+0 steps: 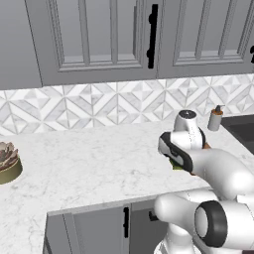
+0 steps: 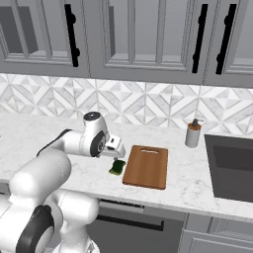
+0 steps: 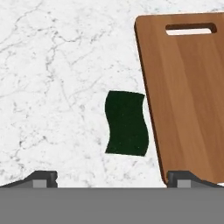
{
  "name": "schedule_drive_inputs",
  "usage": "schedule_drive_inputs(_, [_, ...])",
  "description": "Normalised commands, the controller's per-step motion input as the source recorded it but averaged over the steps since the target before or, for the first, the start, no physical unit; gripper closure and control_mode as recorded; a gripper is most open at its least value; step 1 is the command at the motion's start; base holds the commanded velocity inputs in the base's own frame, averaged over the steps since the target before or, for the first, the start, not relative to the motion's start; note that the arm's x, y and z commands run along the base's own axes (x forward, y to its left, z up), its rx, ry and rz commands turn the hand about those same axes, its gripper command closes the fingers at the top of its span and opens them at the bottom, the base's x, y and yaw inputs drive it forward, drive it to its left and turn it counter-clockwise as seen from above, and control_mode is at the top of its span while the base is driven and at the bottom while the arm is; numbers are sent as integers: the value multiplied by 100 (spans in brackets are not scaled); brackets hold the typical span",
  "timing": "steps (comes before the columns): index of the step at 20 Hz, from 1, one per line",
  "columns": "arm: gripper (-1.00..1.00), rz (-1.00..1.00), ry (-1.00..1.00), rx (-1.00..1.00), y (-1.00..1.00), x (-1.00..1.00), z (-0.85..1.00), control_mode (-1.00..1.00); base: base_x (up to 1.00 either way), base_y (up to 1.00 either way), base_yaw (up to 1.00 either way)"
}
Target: Pick up the sponge from the counter and clean the cutting board by briefly scrubbing or pressing down on the cutting board. Once finished, release the sponge.
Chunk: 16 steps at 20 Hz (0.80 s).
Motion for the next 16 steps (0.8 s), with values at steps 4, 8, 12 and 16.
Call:
schedule_drive_inputs(4, [-100, 0, 0, -1, -24, 0, -44, -100, 0, 0, 0])
schedule_drive_inputs(8, [-100, 0, 1, 0, -5, 0, -16, -100, 0, 0, 0])
schedule_drive_inputs(12, [-100, 0, 0, 0, -14, 1, -16, -100, 0, 0, 0])
schedule_drive_inputs(16, [-100, 0, 0, 0, -6, 11, -9, -100, 0, 0, 0])
